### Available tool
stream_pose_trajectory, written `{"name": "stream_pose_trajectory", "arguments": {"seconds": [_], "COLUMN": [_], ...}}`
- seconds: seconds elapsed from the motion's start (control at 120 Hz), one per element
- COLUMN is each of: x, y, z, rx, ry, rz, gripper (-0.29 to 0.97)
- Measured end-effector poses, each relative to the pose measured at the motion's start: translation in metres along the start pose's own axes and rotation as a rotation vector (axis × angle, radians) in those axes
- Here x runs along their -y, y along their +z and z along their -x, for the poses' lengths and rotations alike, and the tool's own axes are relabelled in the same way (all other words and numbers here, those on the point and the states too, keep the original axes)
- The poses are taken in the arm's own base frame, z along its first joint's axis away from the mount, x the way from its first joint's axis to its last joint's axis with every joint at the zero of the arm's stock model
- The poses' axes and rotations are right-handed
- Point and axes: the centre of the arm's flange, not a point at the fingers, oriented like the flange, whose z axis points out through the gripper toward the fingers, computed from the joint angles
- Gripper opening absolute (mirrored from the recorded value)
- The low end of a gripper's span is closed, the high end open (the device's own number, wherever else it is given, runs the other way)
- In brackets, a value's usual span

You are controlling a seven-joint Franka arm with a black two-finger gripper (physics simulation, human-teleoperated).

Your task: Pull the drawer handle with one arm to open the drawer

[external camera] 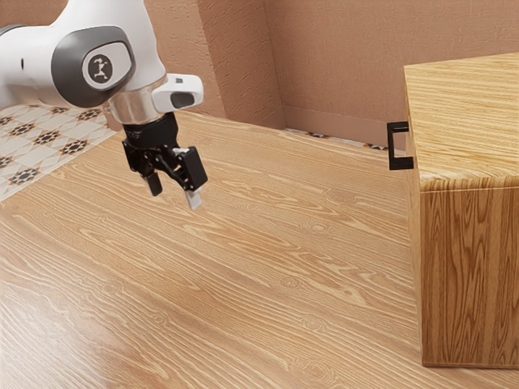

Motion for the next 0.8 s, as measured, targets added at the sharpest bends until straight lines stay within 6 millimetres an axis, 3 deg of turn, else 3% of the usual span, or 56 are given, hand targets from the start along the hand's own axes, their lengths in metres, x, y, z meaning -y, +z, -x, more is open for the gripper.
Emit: {"name": "stream_pose_trajectory", "arguments": {"seconds": [0.267,0.367,0.45,0.542,0.667,0.8], "x": [0.034,0.038,0.035,0.003,-0.051,-0.102], "y": [-0.004,-0.031,-0.085,-0.106,-0.082,-0.066], "z": [0.007,0.016,0.043,0.052,0.019,-0.001], "rx": [-0.009,-0.058,-0.16,-0.208,-0.2,-0.216], "ry": [-0.054,-0.062,-0.055,-0.012,0.035,0.048], "rz": [0.004,0.001,0.007,0.045,0.073,0.104], "gripper": [0.68,0.68,0.68,0.68,0.68,0.68]}}
